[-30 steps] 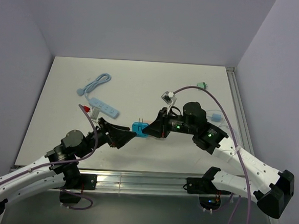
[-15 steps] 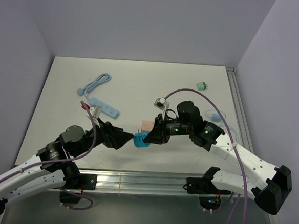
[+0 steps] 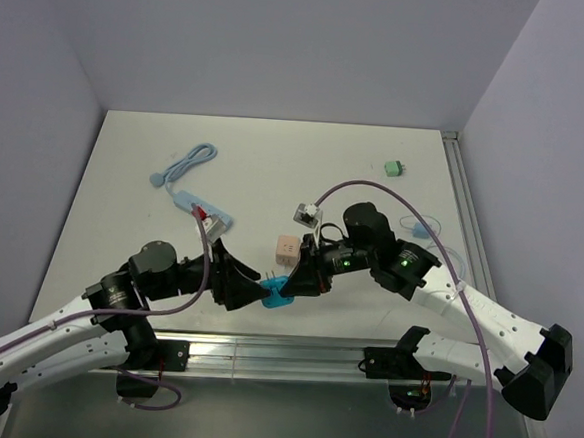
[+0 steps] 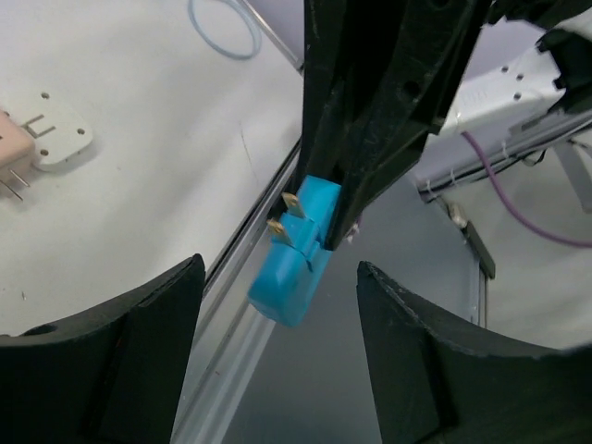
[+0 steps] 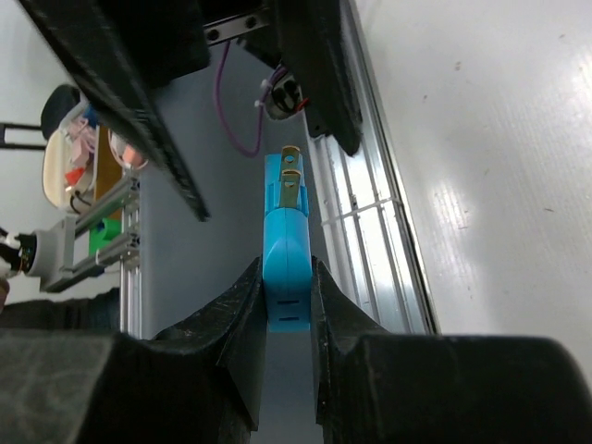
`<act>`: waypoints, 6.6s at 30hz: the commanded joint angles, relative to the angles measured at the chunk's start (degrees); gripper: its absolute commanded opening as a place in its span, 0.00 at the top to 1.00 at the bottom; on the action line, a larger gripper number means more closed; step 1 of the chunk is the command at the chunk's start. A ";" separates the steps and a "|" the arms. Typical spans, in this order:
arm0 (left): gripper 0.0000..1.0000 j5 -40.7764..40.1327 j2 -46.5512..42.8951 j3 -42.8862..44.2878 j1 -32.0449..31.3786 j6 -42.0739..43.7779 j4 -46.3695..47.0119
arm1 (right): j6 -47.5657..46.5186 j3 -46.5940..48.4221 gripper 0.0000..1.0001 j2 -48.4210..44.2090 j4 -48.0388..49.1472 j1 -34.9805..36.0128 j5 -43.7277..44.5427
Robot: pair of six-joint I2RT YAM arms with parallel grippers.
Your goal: Insert the plug
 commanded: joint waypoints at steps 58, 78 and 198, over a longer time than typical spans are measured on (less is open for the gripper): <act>0.99 -18.35 -13.51 -12.77 -0.15 -9.80 33.54 | 28.64 -0.18 1.00 8.29 49.47 0.48 5.33; 0.36 -16.08 -10.11 5.86 -0.15 5.58 -0.77 | 5.70 0.35 1.00 3.72 20.58 0.13 -10.84; 0.03 -24.92 -7.87 4.11 -0.15 -7.41 -0.31 | 10.97 1.58 1.00 3.45 16.79 3.21 6.53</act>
